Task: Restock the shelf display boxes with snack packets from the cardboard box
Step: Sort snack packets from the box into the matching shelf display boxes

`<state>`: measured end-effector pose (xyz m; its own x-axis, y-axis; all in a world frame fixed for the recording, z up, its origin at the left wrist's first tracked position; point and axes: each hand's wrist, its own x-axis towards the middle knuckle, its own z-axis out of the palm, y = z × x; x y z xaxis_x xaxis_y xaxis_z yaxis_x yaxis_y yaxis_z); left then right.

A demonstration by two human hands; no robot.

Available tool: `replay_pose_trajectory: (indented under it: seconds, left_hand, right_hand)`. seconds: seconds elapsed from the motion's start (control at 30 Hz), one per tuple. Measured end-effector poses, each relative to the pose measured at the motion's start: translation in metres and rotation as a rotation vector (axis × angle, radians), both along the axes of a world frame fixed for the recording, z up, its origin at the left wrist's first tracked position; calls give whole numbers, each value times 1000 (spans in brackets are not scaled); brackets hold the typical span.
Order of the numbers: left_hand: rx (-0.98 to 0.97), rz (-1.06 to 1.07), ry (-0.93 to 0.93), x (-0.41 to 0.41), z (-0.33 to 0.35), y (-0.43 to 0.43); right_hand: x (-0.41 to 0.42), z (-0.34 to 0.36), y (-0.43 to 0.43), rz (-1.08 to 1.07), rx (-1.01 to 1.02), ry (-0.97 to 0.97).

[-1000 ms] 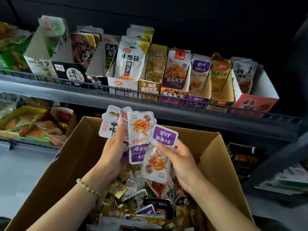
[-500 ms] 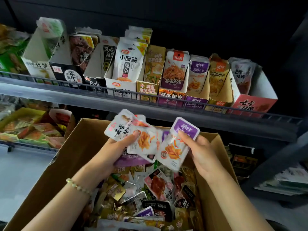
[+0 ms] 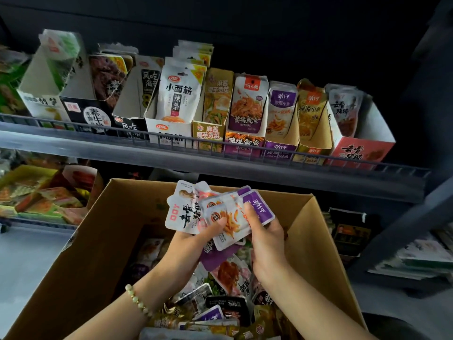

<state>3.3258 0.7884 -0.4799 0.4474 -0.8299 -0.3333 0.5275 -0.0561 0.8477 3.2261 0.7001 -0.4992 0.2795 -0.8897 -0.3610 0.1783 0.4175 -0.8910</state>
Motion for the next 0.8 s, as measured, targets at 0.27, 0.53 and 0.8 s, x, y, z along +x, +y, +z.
replay_pose_trajectory:
  seconds: [0.27,0.53,0.8]
  left_hand:
    - [13,22,-2,17,13,2]
    - [-43,37,-69,19,19,2]
    - [-82,-48,136,16,33,5]
  right_hand:
    - [-12,27,-29,290,-230,47]
    - [-19,34,-26,299,-388,114]
    - [-14,36,-19,472,-50,-110]
